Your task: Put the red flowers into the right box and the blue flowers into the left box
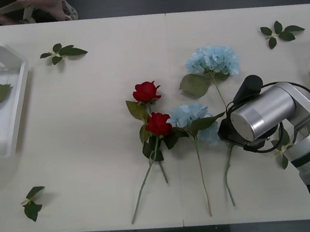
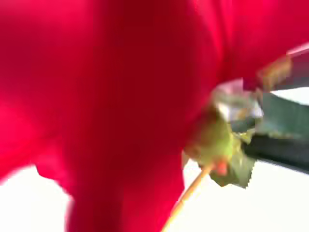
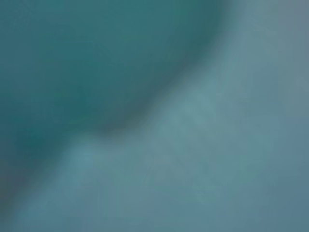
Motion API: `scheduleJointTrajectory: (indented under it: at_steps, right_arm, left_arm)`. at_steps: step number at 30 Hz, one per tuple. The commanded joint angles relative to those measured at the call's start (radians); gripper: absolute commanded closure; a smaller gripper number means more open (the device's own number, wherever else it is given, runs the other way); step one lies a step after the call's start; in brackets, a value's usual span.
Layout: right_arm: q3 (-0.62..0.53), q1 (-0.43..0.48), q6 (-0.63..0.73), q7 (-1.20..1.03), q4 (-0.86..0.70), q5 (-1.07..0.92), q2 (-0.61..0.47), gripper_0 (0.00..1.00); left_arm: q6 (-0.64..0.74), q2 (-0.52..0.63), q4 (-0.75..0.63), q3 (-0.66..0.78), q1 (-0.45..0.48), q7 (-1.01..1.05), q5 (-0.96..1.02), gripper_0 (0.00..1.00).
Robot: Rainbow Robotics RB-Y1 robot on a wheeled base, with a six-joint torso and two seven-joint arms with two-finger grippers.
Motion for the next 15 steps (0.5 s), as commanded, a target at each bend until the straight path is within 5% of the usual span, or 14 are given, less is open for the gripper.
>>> scheduleJointTrajectory:
  at_steps: [1,7,15]
  right_arm:
    - [-0.005,-0.008,0.002,-0.048,-0.029,0.0,0.003,1.0]
    - [-0.017,-0.009,0.094,-0.043,-0.14,-0.016,-0.038,1.0]
    - [-0.065,-0.009,0.213,-0.031,-0.319,-0.078,-0.109,1.0]
  left_arm:
    - [-0.118,0.009,0.088,-0.03,-0.018,-0.049,-0.023,1.0]
    - [-0.239,0.007,0.176,-0.117,-0.018,-0.044,-0.043,0.92]
    - [-0.337,0.004,0.251,-0.179,-0.018,-0.041,-0.012,0.58]
